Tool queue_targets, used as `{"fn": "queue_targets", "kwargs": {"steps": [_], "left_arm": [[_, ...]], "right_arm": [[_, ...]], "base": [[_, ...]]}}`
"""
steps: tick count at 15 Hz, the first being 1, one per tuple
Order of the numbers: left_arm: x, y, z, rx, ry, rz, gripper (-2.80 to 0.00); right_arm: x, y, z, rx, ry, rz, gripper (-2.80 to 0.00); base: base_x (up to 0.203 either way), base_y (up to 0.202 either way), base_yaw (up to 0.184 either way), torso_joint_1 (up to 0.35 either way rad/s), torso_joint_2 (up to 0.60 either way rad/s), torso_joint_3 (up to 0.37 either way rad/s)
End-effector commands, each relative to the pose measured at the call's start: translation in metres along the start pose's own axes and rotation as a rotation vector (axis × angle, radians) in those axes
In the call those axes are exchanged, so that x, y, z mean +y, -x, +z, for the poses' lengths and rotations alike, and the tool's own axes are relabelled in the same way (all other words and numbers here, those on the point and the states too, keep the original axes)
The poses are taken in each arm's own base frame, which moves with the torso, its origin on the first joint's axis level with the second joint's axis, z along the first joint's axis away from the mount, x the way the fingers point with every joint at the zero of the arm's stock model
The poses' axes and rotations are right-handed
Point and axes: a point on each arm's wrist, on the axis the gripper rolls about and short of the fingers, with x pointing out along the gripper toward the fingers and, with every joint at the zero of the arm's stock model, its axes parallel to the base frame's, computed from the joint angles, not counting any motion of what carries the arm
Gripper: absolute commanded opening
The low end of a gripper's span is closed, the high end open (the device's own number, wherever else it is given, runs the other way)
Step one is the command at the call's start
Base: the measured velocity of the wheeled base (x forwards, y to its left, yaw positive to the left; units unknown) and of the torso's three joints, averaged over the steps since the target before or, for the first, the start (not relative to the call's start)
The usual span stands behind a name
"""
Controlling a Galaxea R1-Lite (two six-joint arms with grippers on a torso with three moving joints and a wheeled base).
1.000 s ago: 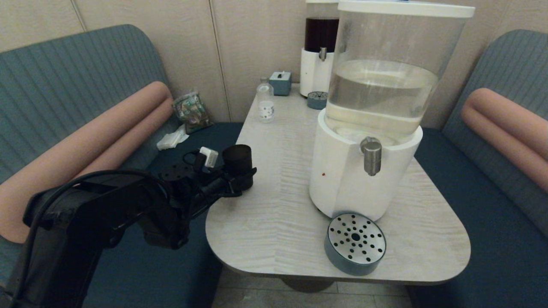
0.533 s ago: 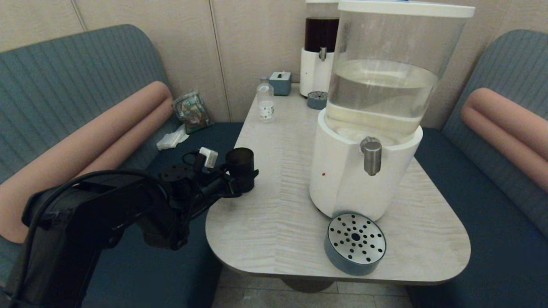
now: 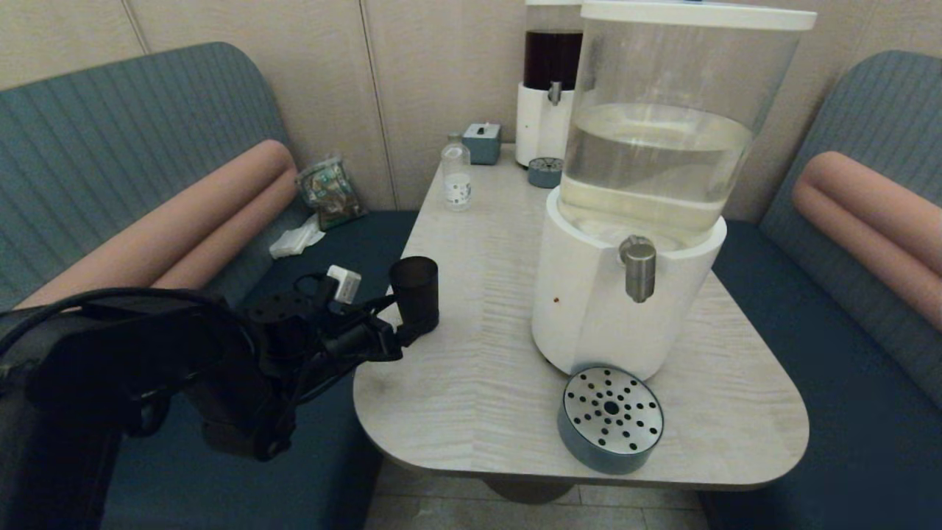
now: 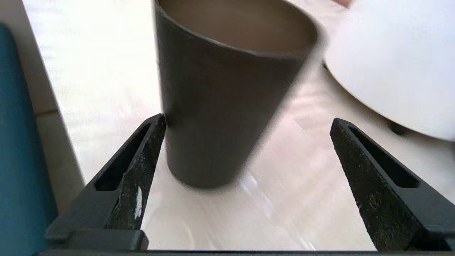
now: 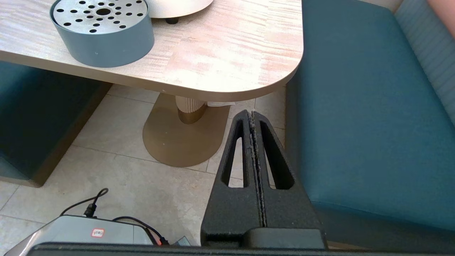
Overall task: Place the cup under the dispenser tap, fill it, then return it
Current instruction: Place the cup next to the water dispenser
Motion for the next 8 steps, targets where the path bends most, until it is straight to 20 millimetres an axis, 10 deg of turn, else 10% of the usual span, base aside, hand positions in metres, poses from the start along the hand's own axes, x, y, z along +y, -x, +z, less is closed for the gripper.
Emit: {"fn": "queue_targets", "kwargs": {"steps": [1, 8], "left_arm": [[-0.012, 0.017, 0.018, -0.009, -0.005, -0.003, 0.00], [-0.059, 0.095, 0.043, 0.057, 0.035, 0.012, 0.00]], "right_arm": [[0.000, 0.000, 0.000, 0.001, 0.001, 0.000, -2.80], [0.000, 0.000, 0.000, 0.002, -0.001, 0.000, -2.80]], "base": [[0.000, 0.000, 0.000, 0.000, 0.00, 0.000], [0.000, 0.000, 0.000, 0.000, 0.00, 0.000]]}}
